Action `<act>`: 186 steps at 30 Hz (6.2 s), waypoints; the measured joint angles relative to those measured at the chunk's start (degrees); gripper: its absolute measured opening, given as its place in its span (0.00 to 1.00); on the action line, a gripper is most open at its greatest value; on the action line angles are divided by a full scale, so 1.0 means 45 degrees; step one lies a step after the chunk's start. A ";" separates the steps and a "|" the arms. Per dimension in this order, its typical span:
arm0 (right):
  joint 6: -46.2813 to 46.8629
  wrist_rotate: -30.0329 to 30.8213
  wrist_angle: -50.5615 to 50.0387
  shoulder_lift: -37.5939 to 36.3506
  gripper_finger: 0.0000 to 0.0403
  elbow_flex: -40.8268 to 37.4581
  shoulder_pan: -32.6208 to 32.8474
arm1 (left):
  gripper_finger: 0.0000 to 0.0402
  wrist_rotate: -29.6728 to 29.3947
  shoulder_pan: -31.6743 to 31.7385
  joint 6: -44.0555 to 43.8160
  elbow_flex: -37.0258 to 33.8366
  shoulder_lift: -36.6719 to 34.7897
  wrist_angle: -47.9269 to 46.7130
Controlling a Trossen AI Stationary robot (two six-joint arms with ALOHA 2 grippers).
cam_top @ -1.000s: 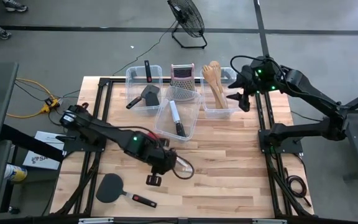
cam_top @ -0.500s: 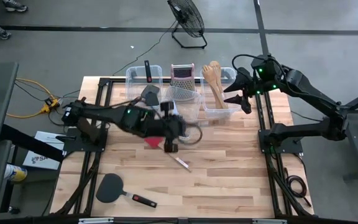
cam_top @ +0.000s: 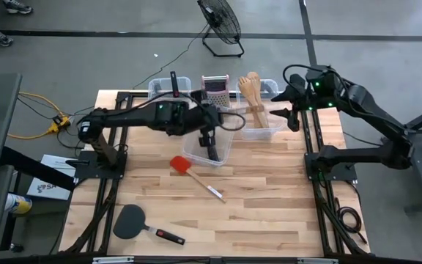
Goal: Pick & Place Kitchen Items
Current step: Put the brown serving spoon into the middle transparent bin
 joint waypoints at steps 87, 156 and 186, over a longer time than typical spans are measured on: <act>0.6654 -1.3949 0.6955 0.5962 0.51 0.0019 -0.1049 | 0.18 -0.3213 0.0362 1.8931 -0.0007 0.0595 0.5906; 0.5014 -0.8829 0.4114 0.5689 0.20 0.0039 -0.4540 | 0.46 -0.4771 0.0151 0.7229 -0.0019 0.0346 0.3730; 0.4642 0.0835 0.3579 0.5308 0.20 -0.1097 -0.3709 | 0.46 0.2516 0.1625 -0.3579 -0.5151 -0.3038 0.2095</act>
